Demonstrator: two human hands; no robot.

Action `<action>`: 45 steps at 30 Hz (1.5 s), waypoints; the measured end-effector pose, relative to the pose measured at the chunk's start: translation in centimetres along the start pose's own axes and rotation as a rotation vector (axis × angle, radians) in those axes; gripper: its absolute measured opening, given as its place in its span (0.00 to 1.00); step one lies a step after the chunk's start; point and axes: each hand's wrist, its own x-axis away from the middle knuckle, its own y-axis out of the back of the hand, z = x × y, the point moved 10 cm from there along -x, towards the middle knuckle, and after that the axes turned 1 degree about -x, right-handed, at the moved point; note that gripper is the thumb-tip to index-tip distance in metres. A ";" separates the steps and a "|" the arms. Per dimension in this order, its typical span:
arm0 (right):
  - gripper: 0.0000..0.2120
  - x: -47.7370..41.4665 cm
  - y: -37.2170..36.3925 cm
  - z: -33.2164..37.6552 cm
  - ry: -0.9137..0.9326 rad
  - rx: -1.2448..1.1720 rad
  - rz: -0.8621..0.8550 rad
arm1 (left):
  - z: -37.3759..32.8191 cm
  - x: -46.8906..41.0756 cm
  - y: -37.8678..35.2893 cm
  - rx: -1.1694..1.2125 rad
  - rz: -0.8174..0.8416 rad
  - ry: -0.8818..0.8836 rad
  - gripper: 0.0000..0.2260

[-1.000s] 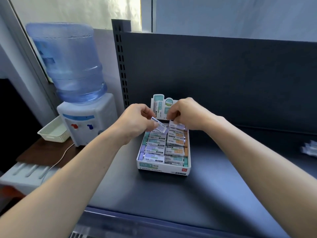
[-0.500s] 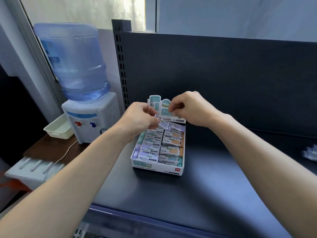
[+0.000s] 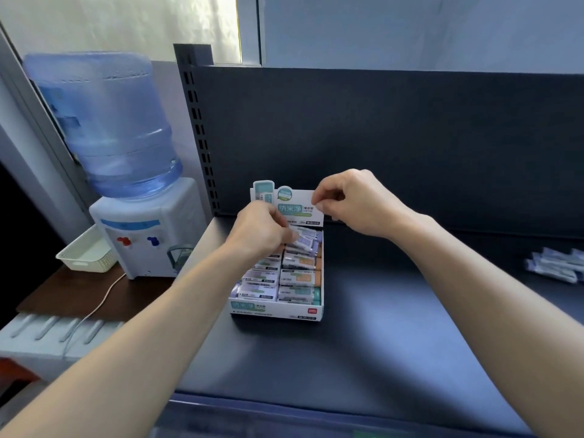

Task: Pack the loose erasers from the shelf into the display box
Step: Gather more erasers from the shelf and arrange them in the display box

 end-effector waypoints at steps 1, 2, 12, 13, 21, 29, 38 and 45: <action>0.06 0.2 0.1 -0.1 -0.006 0.001 -0.006 | -0.1 0.0 0.0 -0.017 -0.004 -0.006 0.07; 0.06 0.3 0.2 -0.1 -0.013 0.000 -0.013 | -0.2 0.0 -0.1 -0.033 -0.009 -0.014 0.07; 0.06 3.9 1.3 -2.3 -0.163 0.002 -0.069 | -2.2 0.2 -0.8 -0.242 0.017 -0.138 0.08; 0.06 4.5 1.5 -2.8 -0.187 0.006 -0.076 | -2.7 0.1 -0.8 -0.246 0.016 -0.162 0.08; 0.06 9.9 4.5 -8.5 -0.398 0.057 -0.134 | -9.1 1.5 -4.9 -0.206 0.053 -0.403 0.04; 0.07 17.2 11.8 -17.3 -0.625 0.242 -0.128 | -16.6 5.7 -17.9 -0.263 0.379 -0.586 0.02; 0.08 25.0 17.7 -27.4 -0.785 0.317 -0.110 | -22.0 5.6 -30.6 -0.344 0.438 -0.540 0.04; 0.07 26.0 17.9 -31.5 -0.777 0.275 -0.014 | -22.0 4.4 -33.8 -0.393 0.379 -0.437 0.06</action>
